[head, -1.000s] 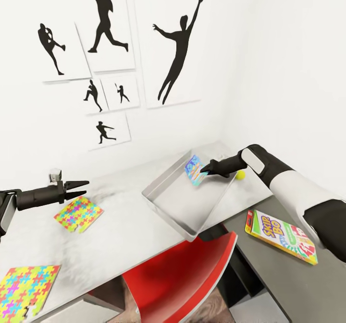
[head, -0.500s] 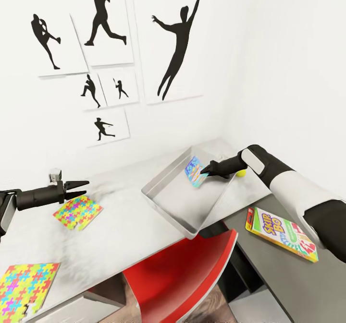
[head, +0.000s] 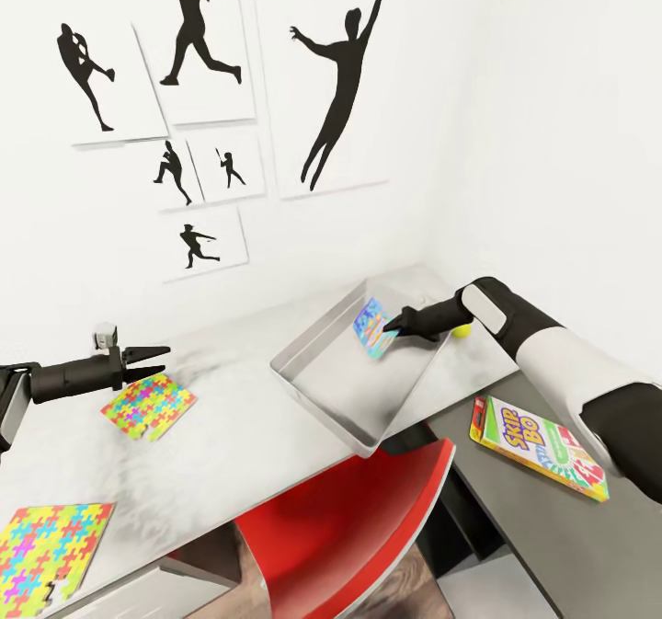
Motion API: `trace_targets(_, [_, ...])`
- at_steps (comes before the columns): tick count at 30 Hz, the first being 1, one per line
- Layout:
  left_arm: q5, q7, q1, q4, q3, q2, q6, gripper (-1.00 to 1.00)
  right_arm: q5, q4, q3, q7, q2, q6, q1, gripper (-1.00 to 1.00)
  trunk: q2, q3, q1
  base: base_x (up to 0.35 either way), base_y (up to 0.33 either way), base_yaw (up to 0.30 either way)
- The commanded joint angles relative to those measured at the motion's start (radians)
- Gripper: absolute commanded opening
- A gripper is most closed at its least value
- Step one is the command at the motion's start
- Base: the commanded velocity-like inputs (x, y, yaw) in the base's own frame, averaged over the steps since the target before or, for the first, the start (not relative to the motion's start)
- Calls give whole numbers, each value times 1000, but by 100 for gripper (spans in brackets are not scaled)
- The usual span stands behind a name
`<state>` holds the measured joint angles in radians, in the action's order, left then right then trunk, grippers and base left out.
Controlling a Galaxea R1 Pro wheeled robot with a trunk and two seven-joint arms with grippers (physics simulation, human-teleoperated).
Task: Put all the toys in the child's room - the three board games (two on the bed and one on the table), the two jigsaw puzzles on the table, and the tennis ball on the table - inside the toy box on the table in the child's room.
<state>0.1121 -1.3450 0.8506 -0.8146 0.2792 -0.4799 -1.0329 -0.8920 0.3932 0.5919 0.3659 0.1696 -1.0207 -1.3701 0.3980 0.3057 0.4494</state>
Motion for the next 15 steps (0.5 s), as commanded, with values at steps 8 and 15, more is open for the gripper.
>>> trace_targets(8, [2,-2,1,0,0,-2,-9,100,8,2,5,-31,-2,9,-1,-100,2,2,1,0,0,0])
trace_targets(15, [2,-2,1,0,0,-1,-9,100,5,3,3,-65,1,0,-2,-100,2,2,1,0,0,0])
